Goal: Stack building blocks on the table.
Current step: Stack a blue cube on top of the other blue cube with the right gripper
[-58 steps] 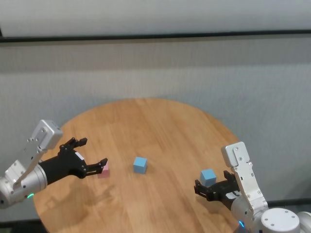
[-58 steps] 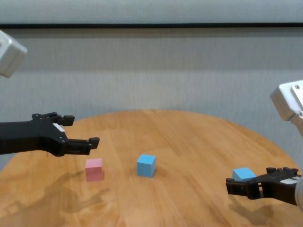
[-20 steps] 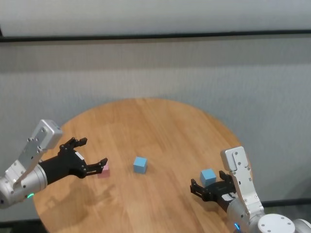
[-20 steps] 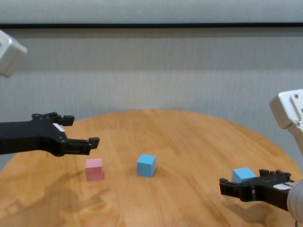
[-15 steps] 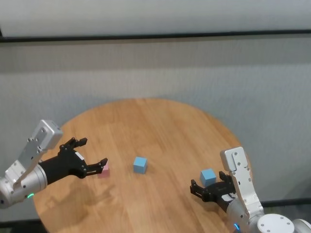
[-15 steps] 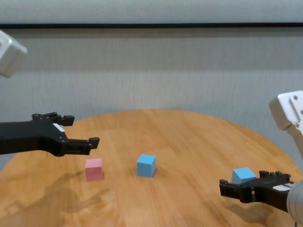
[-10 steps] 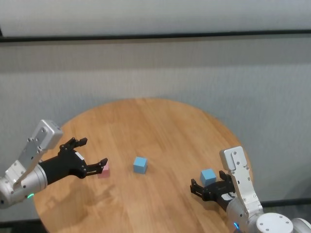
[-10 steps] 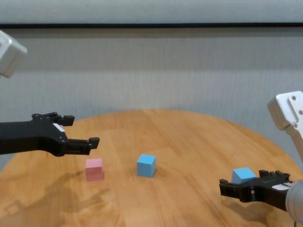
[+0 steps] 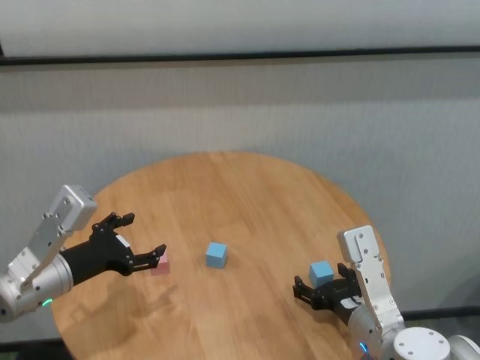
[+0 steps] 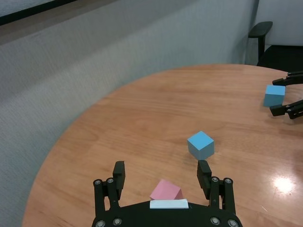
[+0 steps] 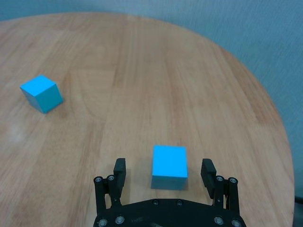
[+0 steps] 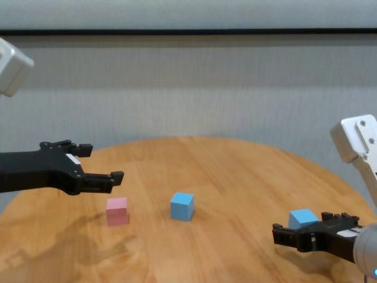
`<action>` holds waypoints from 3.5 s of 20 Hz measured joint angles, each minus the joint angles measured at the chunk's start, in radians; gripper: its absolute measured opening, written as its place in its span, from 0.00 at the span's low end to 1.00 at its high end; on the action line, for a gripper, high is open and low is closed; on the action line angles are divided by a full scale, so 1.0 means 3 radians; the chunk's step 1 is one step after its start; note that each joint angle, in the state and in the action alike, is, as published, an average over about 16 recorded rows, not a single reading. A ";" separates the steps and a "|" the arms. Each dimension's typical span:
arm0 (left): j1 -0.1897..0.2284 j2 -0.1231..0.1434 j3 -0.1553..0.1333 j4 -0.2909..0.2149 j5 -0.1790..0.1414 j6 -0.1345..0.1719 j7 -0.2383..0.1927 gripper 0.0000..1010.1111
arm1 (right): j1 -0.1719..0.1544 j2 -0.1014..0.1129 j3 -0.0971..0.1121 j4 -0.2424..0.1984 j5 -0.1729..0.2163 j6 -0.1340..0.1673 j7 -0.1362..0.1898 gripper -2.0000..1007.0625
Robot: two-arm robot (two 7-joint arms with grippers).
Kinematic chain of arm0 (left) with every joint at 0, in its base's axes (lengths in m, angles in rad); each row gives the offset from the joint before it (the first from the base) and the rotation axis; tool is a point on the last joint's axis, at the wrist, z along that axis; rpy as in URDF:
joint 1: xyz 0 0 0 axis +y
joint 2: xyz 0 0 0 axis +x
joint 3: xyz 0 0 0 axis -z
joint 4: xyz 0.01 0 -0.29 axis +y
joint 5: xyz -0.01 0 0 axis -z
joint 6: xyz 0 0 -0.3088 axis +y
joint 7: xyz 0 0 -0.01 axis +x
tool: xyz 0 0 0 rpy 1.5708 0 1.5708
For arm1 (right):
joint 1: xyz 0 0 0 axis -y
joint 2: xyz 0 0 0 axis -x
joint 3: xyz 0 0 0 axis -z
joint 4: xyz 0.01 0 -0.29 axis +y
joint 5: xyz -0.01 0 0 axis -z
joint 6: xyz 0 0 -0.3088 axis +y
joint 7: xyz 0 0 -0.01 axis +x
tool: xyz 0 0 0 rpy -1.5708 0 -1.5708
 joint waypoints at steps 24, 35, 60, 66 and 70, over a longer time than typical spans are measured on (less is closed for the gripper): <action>0.0000 0.0000 0.0000 0.0000 0.0000 0.0000 0.0000 0.99 | 0.0085 -0.0116 0.0107 0.0180 -0.0159 -0.0058 0.0071 0.98; 0.0000 0.0000 0.0000 0.0000 0.0000 0.0000 0.0000 0.99 | 0.0084 -0.0150 0.0152 0.0199 -0.0227 -0.0062 0.0098 0.81; 0.0000 0.0000 0.0000 0.0000 0.0000 0.0000 0.0000 0.99 | 0.0109 -0.0130 0.0267 0.0028 -0.0319 -0.0287 0.0482 0.37; 0.0000 0.0000 0.0000 0.0000 0.0000 0.0000 0.0000 0.99 | 0.0263 -0.0081 0.0212 0.0032 -0.0192 -0.0555 0.0863 0.37; 0.0000 0.0000 0.0000 0.0000 0.0000 0.0000 0.0000 0.99 | 0.0428 -0.0090 0.0146 0.0183 -0.0026 -0.0784 0.1173 0.37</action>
